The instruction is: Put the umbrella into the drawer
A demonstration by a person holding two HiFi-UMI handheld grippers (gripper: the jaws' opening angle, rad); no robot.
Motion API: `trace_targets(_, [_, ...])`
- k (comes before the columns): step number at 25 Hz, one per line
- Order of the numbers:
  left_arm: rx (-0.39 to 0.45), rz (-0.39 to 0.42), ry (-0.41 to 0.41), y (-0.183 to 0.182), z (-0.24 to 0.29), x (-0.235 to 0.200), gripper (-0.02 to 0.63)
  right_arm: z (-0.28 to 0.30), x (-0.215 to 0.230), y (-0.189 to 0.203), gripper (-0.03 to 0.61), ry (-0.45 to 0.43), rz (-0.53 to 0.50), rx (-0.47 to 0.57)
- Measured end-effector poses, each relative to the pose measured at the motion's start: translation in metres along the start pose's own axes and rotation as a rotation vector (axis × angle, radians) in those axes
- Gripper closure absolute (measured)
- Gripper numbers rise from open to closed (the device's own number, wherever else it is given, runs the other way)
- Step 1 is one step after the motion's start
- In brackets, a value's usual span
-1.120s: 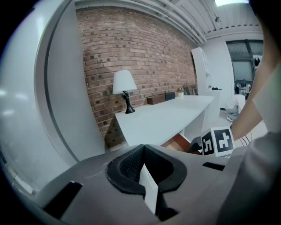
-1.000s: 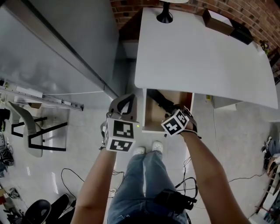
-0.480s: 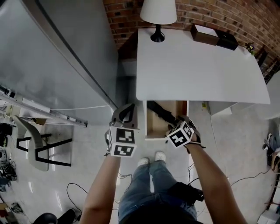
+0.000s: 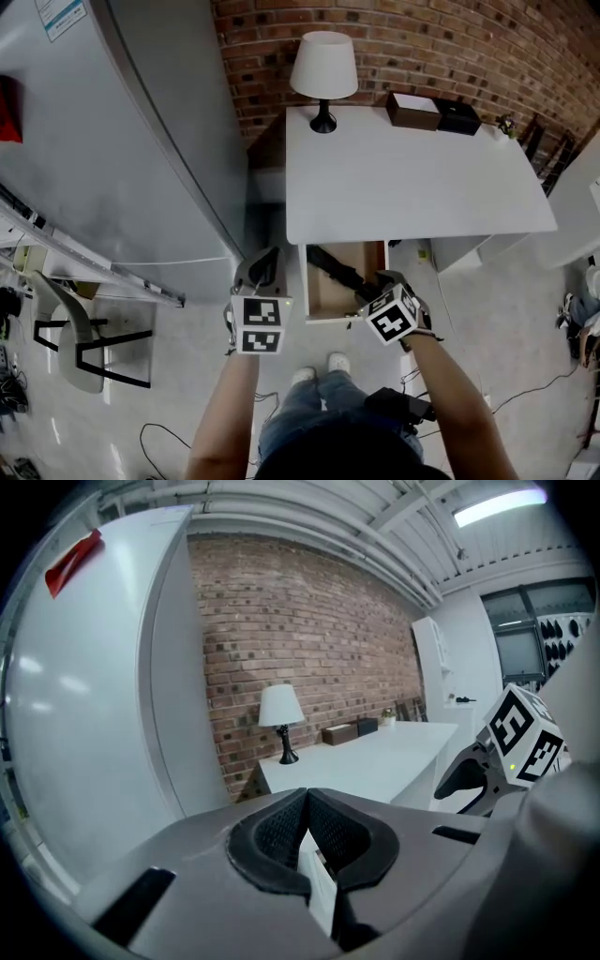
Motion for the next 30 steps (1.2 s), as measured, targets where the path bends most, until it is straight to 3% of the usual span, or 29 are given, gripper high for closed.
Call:
trace_targets(6, [0.067,-0.021,-0.014,-0.026,-0.012,-0.002,0.612,-0.052,0.005,-0.022,0.337,-0.018,0.090,0.046])
trace_targets(10, [0.121,-0.041,-0.012,-0.044,-0.019,-0.005,0.612,-0.096,0.021,-0.044,0.361,0.038,0.193,0.196])
trace_targets(17, [0.210,-0.082,-0.035,-0.075,-0.023,-0.019,0.612,-0.142,0.042,-0.067,0.418,0.169,0.148,0.304])
trace_targets(22, [0.275,-0.036,-0.042,-0.104,-0.023,-0.025,0.612,-0.178,0.063,-0.092,0.578,0.265,0.189,0.494])
trace_targets(30, [0.402,0.103,-0.046,-0.165,-0.028,-0.029,0.612,-0.227,0.082,-0.133,0.578,0.378,0.124,0.689])
Point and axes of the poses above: the fingertips, and each gripper's own axes: z forward along the fingers, x to its right, y out of its underside, the point moved 4 cm from there along -z, backward along the fingers, and after that the axes turned 5 degrees about x, right-handed, at the moved point
